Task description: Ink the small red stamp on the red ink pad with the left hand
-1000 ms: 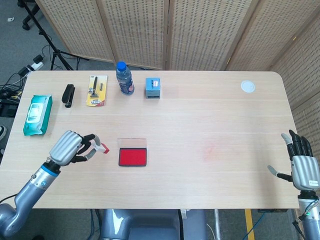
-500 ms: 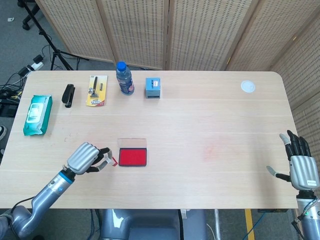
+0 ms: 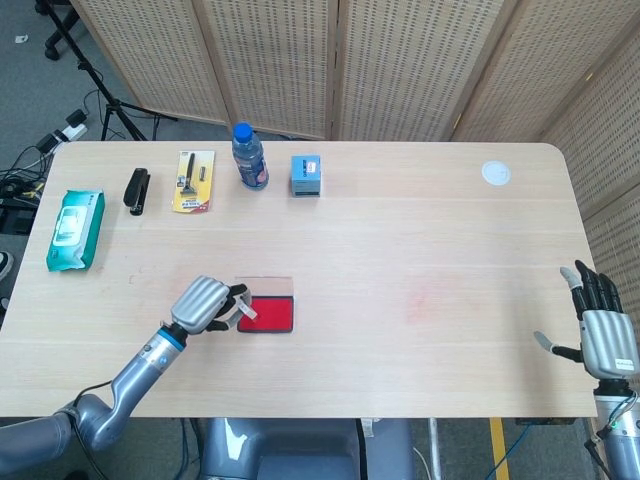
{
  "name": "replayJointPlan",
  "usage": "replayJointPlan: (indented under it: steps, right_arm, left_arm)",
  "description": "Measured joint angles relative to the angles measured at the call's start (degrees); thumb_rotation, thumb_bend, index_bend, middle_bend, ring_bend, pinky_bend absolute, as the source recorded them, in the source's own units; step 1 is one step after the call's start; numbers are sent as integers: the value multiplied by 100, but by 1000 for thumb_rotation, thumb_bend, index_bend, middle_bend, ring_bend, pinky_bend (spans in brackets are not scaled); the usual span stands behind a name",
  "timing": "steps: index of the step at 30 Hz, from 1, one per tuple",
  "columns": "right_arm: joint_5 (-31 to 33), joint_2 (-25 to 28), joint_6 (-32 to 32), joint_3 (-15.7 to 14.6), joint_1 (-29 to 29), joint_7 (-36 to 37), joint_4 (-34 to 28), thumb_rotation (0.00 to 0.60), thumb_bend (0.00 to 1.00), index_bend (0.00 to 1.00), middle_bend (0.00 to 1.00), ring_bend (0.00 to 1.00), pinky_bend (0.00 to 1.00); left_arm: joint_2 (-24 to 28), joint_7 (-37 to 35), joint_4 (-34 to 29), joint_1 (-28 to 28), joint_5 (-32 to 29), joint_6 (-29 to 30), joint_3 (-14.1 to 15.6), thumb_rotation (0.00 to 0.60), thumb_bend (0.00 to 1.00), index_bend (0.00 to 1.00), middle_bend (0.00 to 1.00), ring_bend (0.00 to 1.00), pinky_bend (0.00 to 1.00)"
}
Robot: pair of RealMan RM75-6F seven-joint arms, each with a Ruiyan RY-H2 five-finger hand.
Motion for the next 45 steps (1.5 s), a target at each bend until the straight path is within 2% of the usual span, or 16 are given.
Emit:
replayJointPlan:
  steps: [10, 45]
  right_arm:
    - [10, -10, -64, -2, 34, 54, 44, 600, 40, 0, 0, 0, 0]
    - [-11, 22, -15, -3, 25, 135, 15, 600, 41, 0, 0, 0, 0]
  left_arm:
    - [-323, 162, 319, -149, -257, -180, -66, 600, 434, 601, 1000, 1000, 991]
    - [-744, 572, 846, -270, -538, -445, 97, 600, 435, 601, 1000, 1000, 991]
